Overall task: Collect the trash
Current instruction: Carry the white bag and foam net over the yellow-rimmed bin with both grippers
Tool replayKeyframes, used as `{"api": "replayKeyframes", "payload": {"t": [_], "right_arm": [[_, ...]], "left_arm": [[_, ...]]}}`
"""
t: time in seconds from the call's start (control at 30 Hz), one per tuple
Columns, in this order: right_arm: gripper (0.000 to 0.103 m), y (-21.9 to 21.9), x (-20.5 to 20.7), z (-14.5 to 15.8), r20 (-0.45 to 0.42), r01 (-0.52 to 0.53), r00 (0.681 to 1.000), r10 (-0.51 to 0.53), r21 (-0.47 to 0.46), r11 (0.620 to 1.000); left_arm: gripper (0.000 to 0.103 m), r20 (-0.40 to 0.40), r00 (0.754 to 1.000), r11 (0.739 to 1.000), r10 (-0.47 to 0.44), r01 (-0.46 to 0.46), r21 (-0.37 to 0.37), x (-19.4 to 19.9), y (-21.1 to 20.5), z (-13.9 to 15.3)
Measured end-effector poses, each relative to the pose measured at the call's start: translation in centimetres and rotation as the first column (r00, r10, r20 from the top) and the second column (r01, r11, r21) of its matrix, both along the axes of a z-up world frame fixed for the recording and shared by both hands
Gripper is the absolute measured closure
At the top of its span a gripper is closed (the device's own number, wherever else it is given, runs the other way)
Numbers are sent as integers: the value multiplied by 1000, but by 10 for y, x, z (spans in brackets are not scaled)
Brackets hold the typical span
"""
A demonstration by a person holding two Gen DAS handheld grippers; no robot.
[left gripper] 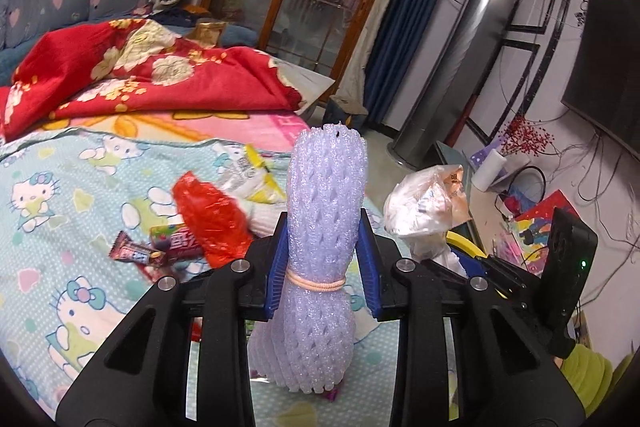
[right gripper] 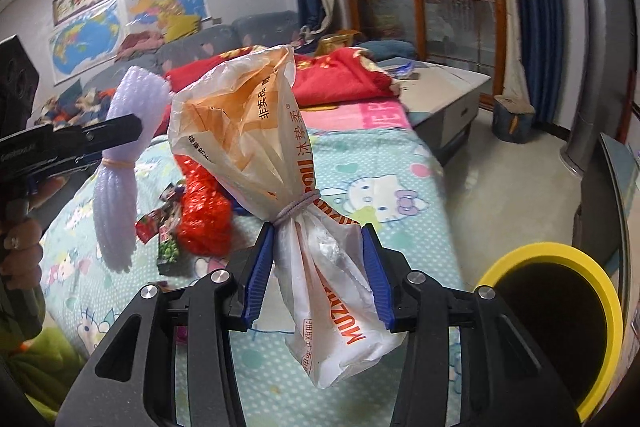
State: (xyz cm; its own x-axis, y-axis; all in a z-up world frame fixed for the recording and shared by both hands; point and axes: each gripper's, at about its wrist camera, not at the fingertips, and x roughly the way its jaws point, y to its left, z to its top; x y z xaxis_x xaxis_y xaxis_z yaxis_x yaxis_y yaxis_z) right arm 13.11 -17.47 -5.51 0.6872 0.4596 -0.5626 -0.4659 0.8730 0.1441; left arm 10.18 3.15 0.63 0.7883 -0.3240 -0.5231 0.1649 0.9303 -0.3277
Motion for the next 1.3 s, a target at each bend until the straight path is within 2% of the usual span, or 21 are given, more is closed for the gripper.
{"api": "replayKeyframes", "payload": {"t": [0.77, 1.07, 1.3], "right_arm": [[61, -86, -12, 10, 10, 216, 976, -217, 51, 975], [61, -125, -15, 2, -13, 306, 952, -306, 70, 949], [61, -157, -14, -5, -32, 393, 920, -391, 72, 917]], "left_arm": [[78, 35, 984, 984, -174, 172, 55, 10, -84, 4], [78, 39, 970, 969, -241, 237, 75, 13, -120, 2], [78, 43, 957, 955, -287, 283, 84, 16, -151, -1]]}}
